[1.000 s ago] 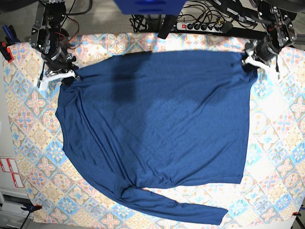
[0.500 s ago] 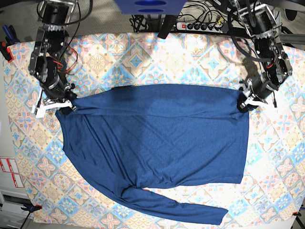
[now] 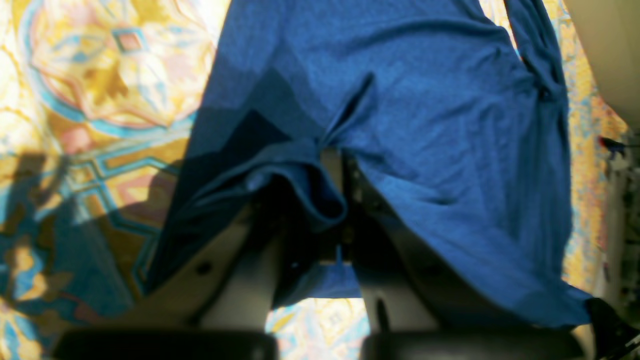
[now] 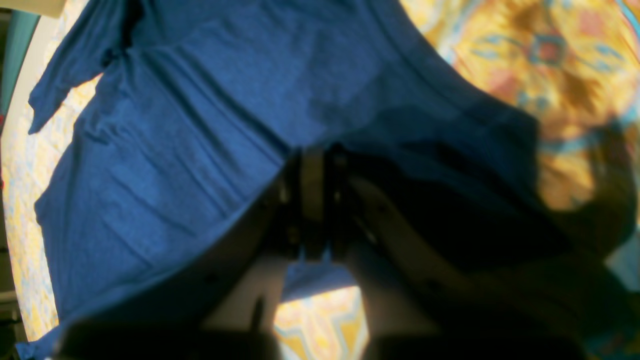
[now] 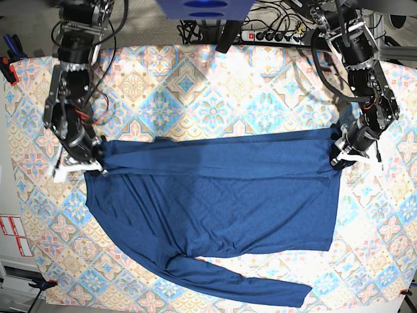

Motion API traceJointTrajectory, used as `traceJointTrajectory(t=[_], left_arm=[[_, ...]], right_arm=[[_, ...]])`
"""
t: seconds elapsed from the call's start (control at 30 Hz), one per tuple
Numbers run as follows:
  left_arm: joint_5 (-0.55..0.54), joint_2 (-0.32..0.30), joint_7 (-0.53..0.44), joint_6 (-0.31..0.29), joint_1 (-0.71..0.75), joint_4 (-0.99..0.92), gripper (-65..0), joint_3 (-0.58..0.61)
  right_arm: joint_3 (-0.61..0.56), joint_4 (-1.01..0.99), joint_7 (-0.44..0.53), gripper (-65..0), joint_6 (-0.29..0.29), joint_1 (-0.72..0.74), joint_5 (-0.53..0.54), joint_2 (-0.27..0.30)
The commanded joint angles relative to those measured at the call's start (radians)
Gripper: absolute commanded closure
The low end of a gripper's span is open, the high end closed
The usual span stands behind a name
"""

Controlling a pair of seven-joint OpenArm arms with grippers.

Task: Fold the T-shirt properly
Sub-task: 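Lift the shoulder edge and drag it toward the hem, then hold the shoulder edge with both grippers and adjust its position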

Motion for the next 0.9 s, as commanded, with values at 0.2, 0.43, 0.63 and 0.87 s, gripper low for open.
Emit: traceJointTrajectory(t=[0.2, 0.43, 0.63, 0.87], left_arm=[[0.043, -0.012, -0.037, -0.004, -0.061, -0.035, 0.0, 0.0], [0.038, -0.02, -0.001, 0.001, -0.062, -0.1, -20.1, 0.0], [0.035, -0.016, 0.091, 0.001, 0.027, 0.087, -28.2, -0.003], [-0.005, -0.013, 0.085, 0.001, 0.159, 0.169, -28.2, -0.003]], right_arm=[[-0.025, -0.065, 0.022, -1.1, 0.012, 0.061, 0.006, 0.008], [-0.017, -0.022, 0.017, -12.7, 0.012, 0.036, 0.004, 0.013], [0.011, 0.078, 0.016, -21.9, 0.012, -0.059, 0.009, 0.026], [0.055, 0.164, 0.016, -21.9, 0.012, -0.157, 0.01, 0.033]])
